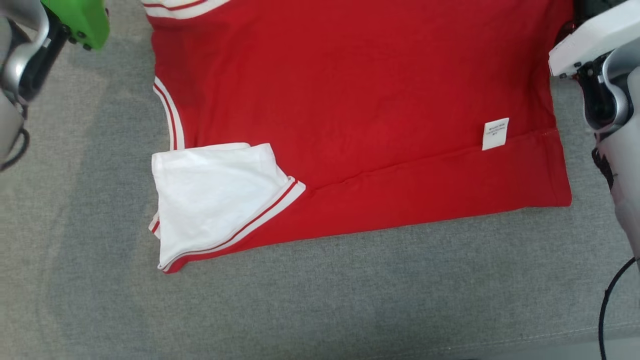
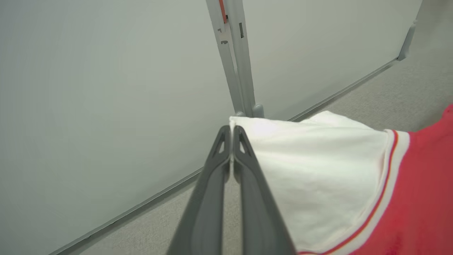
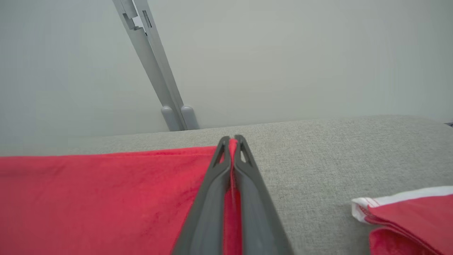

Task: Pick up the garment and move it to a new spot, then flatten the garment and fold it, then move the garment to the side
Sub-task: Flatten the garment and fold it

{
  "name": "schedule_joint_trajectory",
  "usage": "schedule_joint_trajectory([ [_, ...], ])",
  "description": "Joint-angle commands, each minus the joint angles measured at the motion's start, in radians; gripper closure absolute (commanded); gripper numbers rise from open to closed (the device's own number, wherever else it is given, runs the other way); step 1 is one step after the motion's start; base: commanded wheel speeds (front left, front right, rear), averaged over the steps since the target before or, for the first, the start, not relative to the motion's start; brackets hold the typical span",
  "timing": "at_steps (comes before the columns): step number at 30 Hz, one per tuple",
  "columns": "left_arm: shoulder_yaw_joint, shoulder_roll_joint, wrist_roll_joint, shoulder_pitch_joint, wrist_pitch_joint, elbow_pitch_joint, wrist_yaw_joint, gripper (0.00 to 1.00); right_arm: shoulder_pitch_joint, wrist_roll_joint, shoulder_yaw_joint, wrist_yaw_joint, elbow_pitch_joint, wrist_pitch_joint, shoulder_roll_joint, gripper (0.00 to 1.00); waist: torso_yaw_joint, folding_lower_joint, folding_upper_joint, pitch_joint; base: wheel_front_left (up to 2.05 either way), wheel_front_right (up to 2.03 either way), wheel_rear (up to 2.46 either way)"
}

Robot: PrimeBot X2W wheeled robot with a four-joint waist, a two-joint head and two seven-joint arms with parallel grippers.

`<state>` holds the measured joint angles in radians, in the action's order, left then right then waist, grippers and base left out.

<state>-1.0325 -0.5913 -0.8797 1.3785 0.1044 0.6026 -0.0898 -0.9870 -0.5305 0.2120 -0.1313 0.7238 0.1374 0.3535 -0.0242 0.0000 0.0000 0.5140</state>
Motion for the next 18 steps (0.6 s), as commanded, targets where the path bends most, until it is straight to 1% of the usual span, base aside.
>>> schedule_joint_trajectory([
  [1,0.009,0.006,-0.028,-0.042,0.014,-0.012,-0.006,1.0,0.036,-0.02,0.0,0.001,-0.005,0.026,0.01,1.0,0.019,0.0,0.0,-0.019,0.0,0.0,0.0],
  [5,0.029,-0.006,-0.098,-0.13,0.035,-0.072,-0.012,1.0,0.102,-0.062,0.014,0.001,-0.035,0.095,0.037,1.0,0.043,0.0,0.0,-0.044,0.0,0.0,0.0],
  [8,0.041,-0.025,-0.155,-0.211,0.034,-0.137,-0.001,1.0,0.153,-0.086,0.012,0.001,-0.071,0.12,0.059,1.0,0.062,0.0,0.0,-0.059,0.0,0.0,0.0],
  [11,0.053,-0.057,-0.192,-0.286,0.049,-0.211,0.025,1.0,0.205,-0.085,-0.001,0.001,-0.13,0.128,0.083,1.0,0.077,0.0,0.0,-0.069,0.0,0.0,0.0],
  [13,0.059,-0.074,-0.217,-0.343,0.065,-0.264,0.045,1.0,0.245,-0.064,-0.036,0.001,-0.174,0.127,0.092,1.0,0.085,0.0,0.0,-0.073,0.0,0.0,0.0],
  [18,0.072,-0.118,-0.245,-0.466,0.111,-0.39,0.1,1.0,0.355,-0.029,-0.105,0.001,-0.248,0.127,0.068,1.0,0.1,0.0,0.0,-0.081,0.0,0.0,0.0],
])
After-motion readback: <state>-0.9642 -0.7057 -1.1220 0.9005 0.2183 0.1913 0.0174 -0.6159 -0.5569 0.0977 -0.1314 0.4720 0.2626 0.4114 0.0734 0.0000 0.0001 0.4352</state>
